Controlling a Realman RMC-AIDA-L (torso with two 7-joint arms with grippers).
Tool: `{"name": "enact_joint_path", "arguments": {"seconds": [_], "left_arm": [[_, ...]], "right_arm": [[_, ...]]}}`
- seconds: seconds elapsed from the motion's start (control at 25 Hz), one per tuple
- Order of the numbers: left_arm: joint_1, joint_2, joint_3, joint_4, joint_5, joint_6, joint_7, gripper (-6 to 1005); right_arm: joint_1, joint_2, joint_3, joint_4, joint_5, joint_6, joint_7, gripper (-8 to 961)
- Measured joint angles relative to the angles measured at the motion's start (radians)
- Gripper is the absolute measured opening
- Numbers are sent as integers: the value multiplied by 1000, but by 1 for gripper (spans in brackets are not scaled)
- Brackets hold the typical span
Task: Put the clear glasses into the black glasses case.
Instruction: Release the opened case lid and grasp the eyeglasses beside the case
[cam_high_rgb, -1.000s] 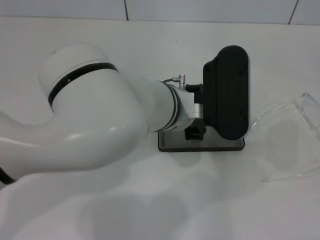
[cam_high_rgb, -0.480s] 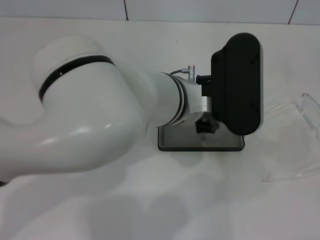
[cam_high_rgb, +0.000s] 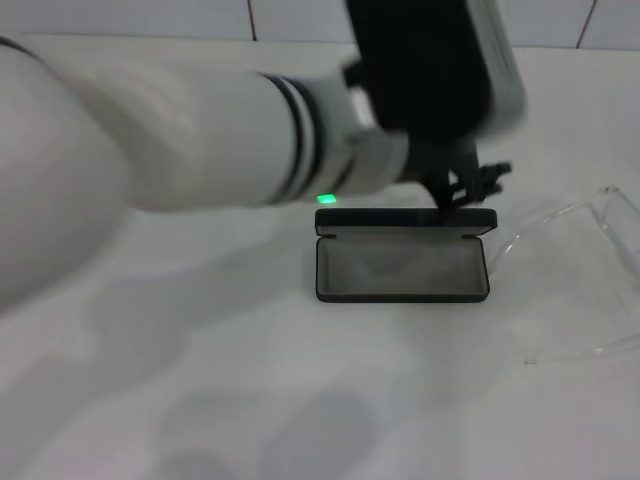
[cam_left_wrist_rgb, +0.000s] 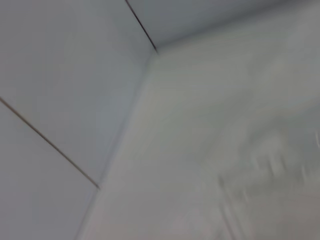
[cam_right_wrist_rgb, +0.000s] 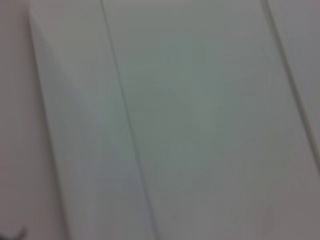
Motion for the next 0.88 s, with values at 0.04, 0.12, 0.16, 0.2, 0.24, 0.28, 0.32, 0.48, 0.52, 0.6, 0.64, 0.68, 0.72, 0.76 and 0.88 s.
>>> {"name": "enact_joint_path", "arguments": {"seconds": [0.04,0.12,0.16,0.2,0.24,0.28,0.32,0.48,0.52,0.6,0.64,0.68,0.72,0.76,0.88], "left_arm": [[19,0,-39,21,-58,-1,11,484],[58,1,-119,46,-209,-2,59,483],[80,2,-171,47,-320,3,105,483],[100,3,-222,41,-430,11,159,483],[122,4,-278,28,-542,26,218,482],[134,4,-313,16,-621,42,257,482],[157,4,-377,-12,-746,75,323,482],[187,5,-590,-170,-1094,272,499,481],[183,5,-639,-216,-1149,327,517,479],[169,5,-727,-314,-1227,443,535,475],[158,5,-773,-370,-1257,502,543,473],[147,6,-813,-424,-1277,559,552,471],[133,7,-851,-478,-1291,601,560,469],[121,9,-884,-532,-1302,646,570,468],[94,14,-967,-677,-1315,747,607,462]], "right_arm": [[13,0,-10,-56,-32,7,62,846],[35,1,-60,-192,-94,32,202,840],[41,2,-100,-261,-122,52,262,837],[46,2,-146,-328,-150,75,326,836],[49,2,-199,-398,-179,100,392,836],[49,2,-199,-398,-179,100,392,835],[56,2,-372,-588,-288,180,591,834],[102,0,-597,-806,-540,268,868,832],[120,0,-631,-837,-595,275,924,831],[187,1,-670,-853,-692,261,1006,830],[221,2,-681,-850,-733,250,1036,829],[244,3,-691,-844,-760,245,1052,828],[280,5,-711,-830,-799,240,1078,828],[280,5,-711,-830,-799,240,1078,827],[362,16,-773,-766,-891,246,1118,825]]}}
